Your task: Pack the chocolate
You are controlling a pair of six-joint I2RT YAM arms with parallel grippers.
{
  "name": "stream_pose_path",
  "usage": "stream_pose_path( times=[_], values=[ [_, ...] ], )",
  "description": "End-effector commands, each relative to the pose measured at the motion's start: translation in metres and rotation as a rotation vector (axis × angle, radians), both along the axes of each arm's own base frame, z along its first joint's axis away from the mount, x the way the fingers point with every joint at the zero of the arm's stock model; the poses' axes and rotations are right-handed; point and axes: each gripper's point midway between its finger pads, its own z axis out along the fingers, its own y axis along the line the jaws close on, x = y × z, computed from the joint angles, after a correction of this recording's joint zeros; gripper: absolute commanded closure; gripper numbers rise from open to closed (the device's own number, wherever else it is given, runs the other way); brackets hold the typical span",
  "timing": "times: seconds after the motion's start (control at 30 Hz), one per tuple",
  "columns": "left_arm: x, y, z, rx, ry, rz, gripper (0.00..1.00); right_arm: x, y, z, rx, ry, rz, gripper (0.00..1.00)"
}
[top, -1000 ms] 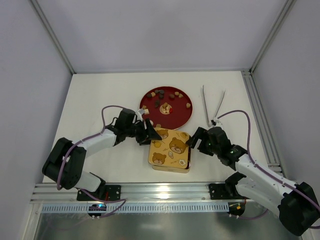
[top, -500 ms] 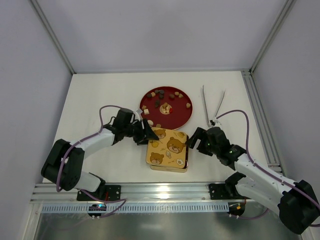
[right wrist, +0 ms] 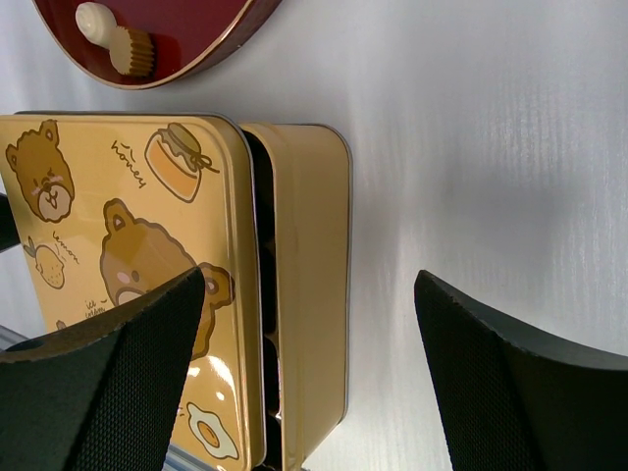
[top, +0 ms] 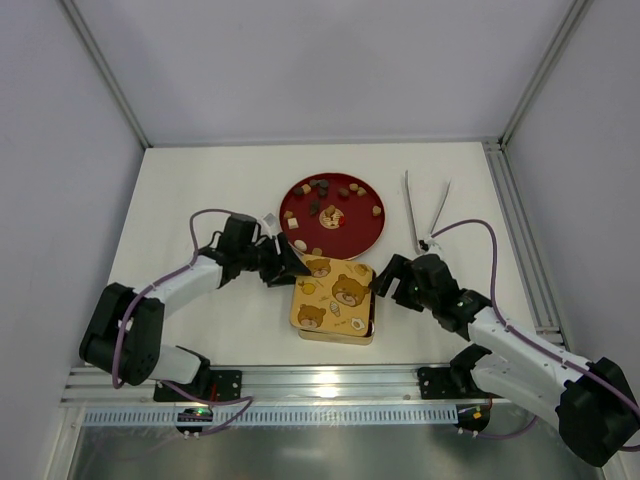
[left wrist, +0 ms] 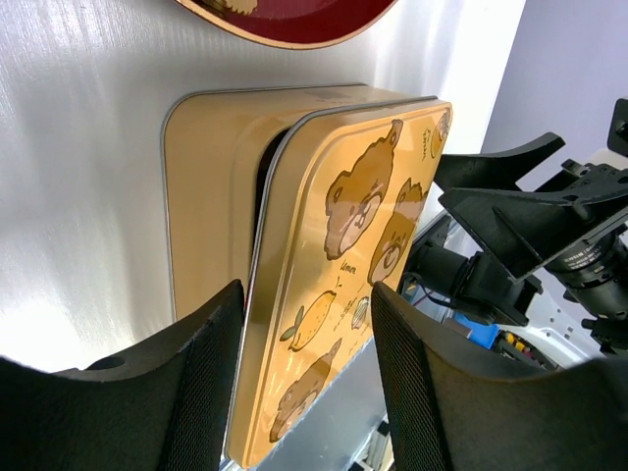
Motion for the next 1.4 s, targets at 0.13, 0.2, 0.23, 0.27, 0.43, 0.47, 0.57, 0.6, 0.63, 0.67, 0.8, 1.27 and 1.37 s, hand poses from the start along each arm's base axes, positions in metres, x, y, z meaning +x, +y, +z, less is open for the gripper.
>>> stream_pose_path(
  times=[0.13, 0.2, 0.23, 0.27, 0.43, 0.47, 0.57, 0.6, 0.63, 0.67, 0.8, 1.27, 1.37],
  values=[
    [-0.006, 0.001, 0.008, -0.030, -0.007, -0.032, 0.48, 0.007, 0.005, 0.007, 0.018, -0.042, -0.007, 0.13],
    [-0.008, 0.002, 0.003, -0.020, 0.003, -0.029, 0.49, 0.008, 0.006, 0.007, 0.020, -0.043, -0.004, 0.13],
    [-0.009, 0.003, 0.002, -0.018, 0.008, -0.025, 0.49, 0.008, 0.006, 0.008, 0.022, -0.044, -0.004, 0.13],
    [-0.010, 0.003, 0.000, -0.014, 0.012, -0.024, 0.50, 0.007, 0.008, 0.008, 0.022, -0.044, 0.001, 0.13],
    [-0.011, 0.007, -0.005, 0.012, 0.022, -0.015, 0.51, 0.008, 0.011, 0.009, 0.026, -0.048, 0.010, 0.13],
    [-0.010, 0.008, -0.005, 0.018, 0.017, -0.012, 0.51, 0.007, 0.013, 0.010, 0.030, -0.050, 0.012, 0.13],
    [-0.011, 0.009, -0.007, 0.030, 0.026, -0.012, 0.52, 0.007, 0.015, 0.010, 0.032, -0.052, 0.018, 0.13],
    [-0.011, 0.010, -0.009, 0.036, 0.029, -0.012, 0.54, 0.008, 0.016, 0.011, 0.034, -0.054, 0.019, 0.13],
    [-0.011, 0.010, -0.009, 0.040, 0.031, -0.010, 0.54, 0.006, 0.018, 0.011, 0.035, -0.054, 0.024, 0.13],
    [-0.011, 0.010, -0.010, 0.044, 0.034, -0.013, 0.54, 0.007, 0.018, 0.010, 0.034, -0.055, 0.025, 0.13],
    [-0.011, 0.010, -0.011, 0.047, 0.037, -0.013, 0.55, 0.006, 0.023, 0.012, 0.034, -0.057, 0.034, 0.13],
    [-0.010, 0.000, -0.006, 0.060, 0.016, -0.035, 0.57, 0.005, 0.030, 0.013, 0.034, -0.060, 0.042, 0.16],
    [-0.010, -0.001, -0.003, 0.057, 0.014, -0.035, 0.58, 0.005, 0.030, 0.013, 0.032, -0.062, 0.043, 0.17]
  ],
)
